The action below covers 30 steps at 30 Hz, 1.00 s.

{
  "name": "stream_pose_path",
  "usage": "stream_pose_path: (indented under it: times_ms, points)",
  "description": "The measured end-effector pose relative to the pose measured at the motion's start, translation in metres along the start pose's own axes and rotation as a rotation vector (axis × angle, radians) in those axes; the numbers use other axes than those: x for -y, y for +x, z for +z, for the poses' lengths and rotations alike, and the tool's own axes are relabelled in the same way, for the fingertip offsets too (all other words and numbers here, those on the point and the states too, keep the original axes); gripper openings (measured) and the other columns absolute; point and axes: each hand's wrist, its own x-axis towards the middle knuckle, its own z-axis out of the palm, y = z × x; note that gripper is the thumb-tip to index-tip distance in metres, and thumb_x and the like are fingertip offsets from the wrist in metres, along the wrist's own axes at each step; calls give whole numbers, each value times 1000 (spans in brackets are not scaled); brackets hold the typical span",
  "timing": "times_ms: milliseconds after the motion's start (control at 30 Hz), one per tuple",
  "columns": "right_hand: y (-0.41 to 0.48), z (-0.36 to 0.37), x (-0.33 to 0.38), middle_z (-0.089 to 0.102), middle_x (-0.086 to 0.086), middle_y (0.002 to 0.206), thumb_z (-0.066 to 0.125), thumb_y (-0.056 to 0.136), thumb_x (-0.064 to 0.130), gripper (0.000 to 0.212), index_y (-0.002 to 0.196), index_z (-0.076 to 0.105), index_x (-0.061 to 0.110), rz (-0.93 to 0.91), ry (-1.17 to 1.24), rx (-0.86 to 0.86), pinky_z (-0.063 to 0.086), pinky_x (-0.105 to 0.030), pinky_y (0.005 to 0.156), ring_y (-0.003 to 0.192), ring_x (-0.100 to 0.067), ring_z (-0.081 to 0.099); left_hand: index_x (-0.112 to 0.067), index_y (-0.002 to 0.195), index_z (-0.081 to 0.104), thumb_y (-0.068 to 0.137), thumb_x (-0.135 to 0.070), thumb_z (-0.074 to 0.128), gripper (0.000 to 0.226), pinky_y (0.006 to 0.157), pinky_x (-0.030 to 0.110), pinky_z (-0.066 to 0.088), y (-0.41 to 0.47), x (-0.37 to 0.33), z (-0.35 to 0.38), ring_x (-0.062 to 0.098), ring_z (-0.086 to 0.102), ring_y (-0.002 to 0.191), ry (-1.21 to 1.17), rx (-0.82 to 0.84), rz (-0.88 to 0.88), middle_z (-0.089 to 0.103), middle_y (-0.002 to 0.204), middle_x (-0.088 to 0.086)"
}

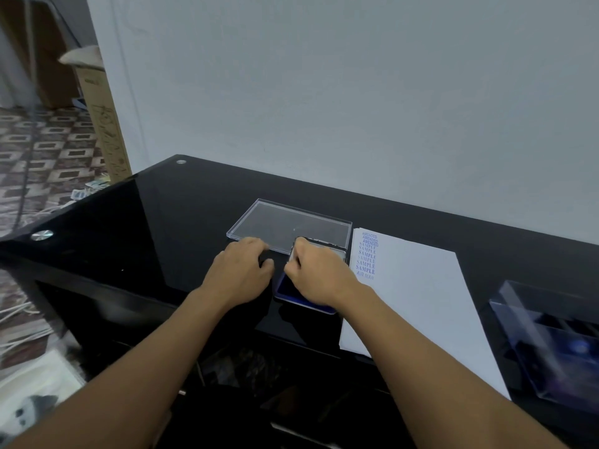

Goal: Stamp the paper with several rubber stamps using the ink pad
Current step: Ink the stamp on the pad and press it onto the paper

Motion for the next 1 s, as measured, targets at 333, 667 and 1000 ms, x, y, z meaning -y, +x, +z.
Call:
stream_pose_path:
  times_ms: [333,667,1000]
  points:
    - [-5,-48,-33,62,-7,90,45,99,28,18,97,49,11,138,192,-101,44,-31,62,79,-21,58,-15,135,56,100,-29,49,38,109,34,39,14,-29,-33,17,48,129,-77,-16,63,53,141,-1]
    - [-22,-94,-62,74,-3,70,49,100,28,31,97,60,-1,189,173,-74,35,-22,54,52,-4,47,-16,138,55,102,-29,45,39,107,32,36,29,-82,-36,19,47,131,-83,-1,155,49,146,1]
    - [-26,-99,-75,71,-5,67,52,94,27,22,92,60,7,215,208,-98,39,-25,57,65,-12,54,-18,132,58,101,-29,45,35,93,26,39,47,-106,-19,15,53,121,-105,83,209,54,141,-2]
